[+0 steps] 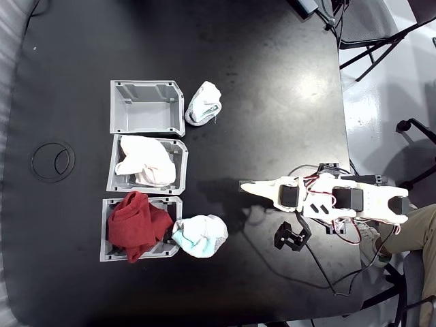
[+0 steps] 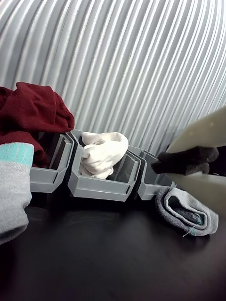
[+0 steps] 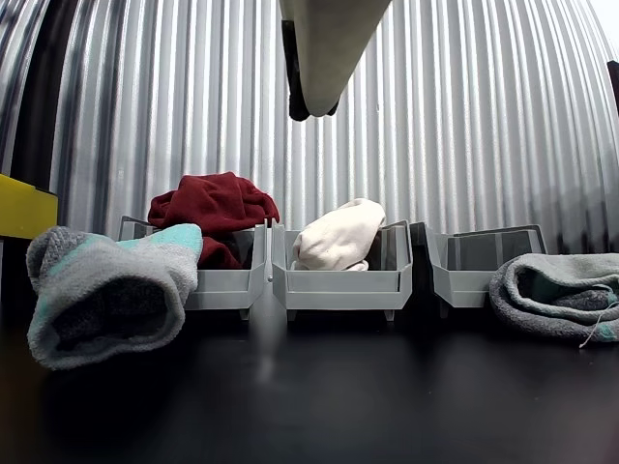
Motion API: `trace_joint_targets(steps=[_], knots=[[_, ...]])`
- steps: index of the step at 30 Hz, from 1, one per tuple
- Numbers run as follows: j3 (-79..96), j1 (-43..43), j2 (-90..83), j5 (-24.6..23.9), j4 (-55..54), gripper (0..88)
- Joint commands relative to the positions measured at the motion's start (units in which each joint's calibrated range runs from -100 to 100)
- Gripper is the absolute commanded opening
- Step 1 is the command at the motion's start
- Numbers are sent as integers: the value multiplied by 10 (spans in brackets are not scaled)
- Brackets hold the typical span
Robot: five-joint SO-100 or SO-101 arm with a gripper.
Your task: Put the sock in the container
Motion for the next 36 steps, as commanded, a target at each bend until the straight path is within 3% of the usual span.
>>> trace_joint_targets(steps=[1,36], knots=[[3,-3,0,2,-5,14],[3,-8,1,2,-5,14]])
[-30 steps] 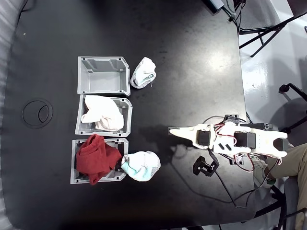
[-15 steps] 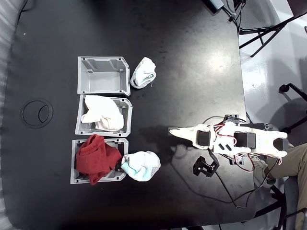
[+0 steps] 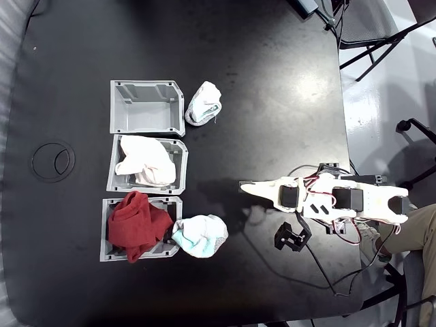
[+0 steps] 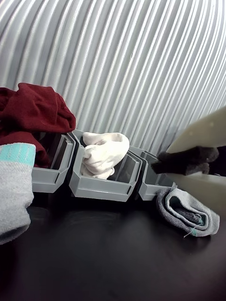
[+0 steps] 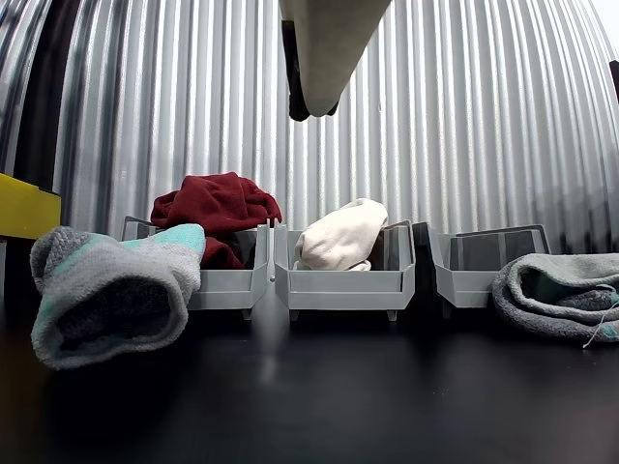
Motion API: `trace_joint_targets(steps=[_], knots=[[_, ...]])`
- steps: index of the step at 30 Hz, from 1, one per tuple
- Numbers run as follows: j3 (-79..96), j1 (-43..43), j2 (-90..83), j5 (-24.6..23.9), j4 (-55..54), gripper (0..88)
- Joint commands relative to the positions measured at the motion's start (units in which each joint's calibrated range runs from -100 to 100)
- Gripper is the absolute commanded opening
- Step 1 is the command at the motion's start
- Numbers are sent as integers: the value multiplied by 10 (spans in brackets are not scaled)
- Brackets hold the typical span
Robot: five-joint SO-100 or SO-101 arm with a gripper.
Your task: Put the sock in the container
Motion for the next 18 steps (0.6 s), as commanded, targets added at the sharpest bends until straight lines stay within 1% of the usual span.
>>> trace_joint_targets(steps=[1,18], knots=[[3,-4,1,2,-5,14],[3,-4,1,-1,-5,17]])
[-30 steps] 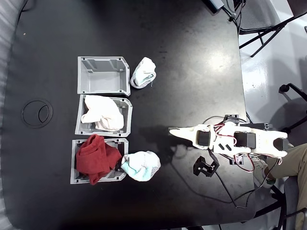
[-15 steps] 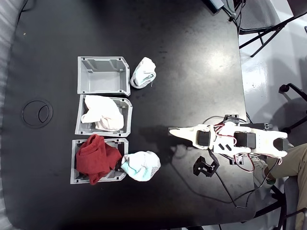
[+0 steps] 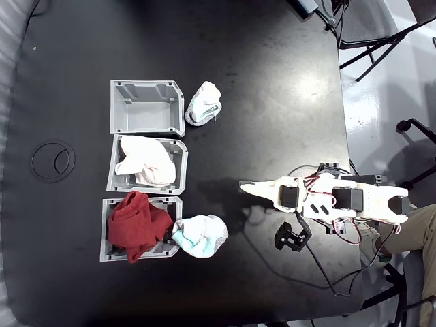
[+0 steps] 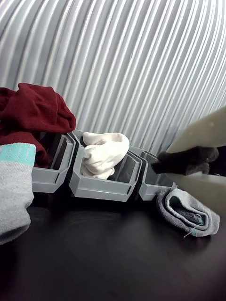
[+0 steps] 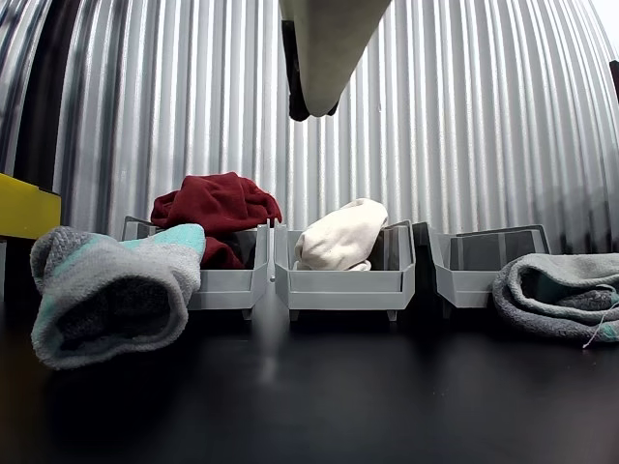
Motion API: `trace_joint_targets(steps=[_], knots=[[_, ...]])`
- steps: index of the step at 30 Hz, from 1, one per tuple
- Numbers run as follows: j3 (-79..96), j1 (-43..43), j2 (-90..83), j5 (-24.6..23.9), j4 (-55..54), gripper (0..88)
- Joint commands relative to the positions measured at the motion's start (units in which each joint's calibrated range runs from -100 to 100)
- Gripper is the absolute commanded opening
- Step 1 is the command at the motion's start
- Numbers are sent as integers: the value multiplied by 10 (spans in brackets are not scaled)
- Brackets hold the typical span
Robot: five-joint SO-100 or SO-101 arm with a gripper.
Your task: Put the sock in the container
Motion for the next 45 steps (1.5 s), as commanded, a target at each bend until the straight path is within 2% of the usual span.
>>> trace_joint_targets(steps=[1,6,13,21,26,33,45], knots=[[3,-4,1,-1,-5,14],[-5,-4,1,-2,14,13],[-60,-5,1,-3,143,12],[-114,-9,2,-2,153,12],[-130,-61,23,-1,184,12],[-228,-78,170,-2,190,12],[-525,-114,547,4,191,13]])
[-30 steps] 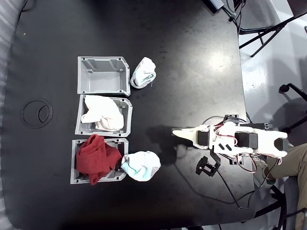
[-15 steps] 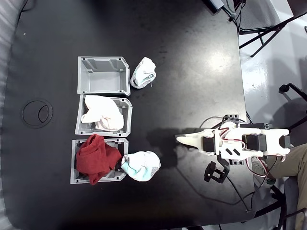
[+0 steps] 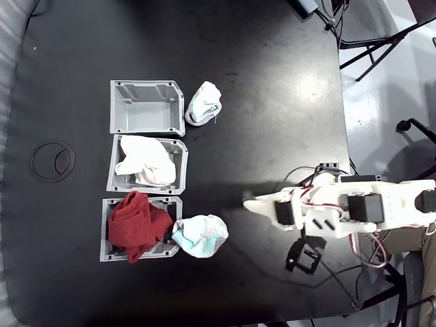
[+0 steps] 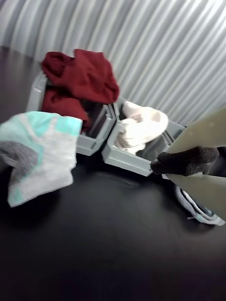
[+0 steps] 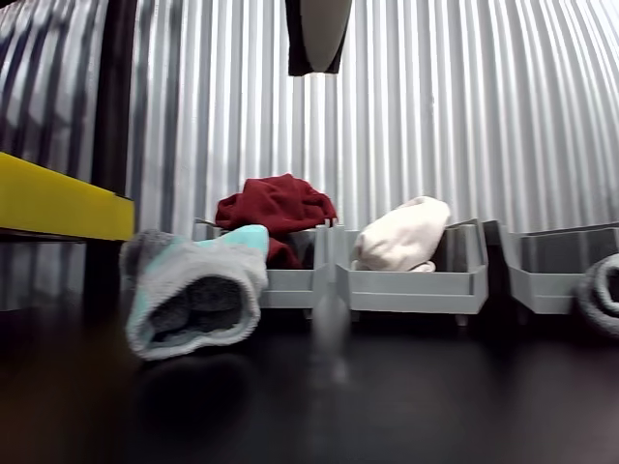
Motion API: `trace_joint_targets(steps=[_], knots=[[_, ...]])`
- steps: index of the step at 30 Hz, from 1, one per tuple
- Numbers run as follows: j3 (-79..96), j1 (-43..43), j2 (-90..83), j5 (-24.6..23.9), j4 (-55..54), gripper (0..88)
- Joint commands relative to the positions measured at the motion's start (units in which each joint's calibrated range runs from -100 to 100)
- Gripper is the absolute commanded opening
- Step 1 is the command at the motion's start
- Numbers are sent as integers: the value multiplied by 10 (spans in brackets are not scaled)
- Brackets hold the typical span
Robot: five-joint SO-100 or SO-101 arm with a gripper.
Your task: Put the sock in the container
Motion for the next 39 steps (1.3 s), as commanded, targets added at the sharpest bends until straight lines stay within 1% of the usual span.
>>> trace_joint_targets(steps=[1,11,13,19,23,30,33,39], knots=[[-115,-12,118,4,3,13],[-290,-15,307,3,11,13],[-335,-25,339,3,36,13],[-486,-81,442,4,171,13],[-564,-104,504,4,227,13],[-688,-107,604,4,287,13],[-735,-121,644,4,313,13],[-803,-134,716,4,325,13]])
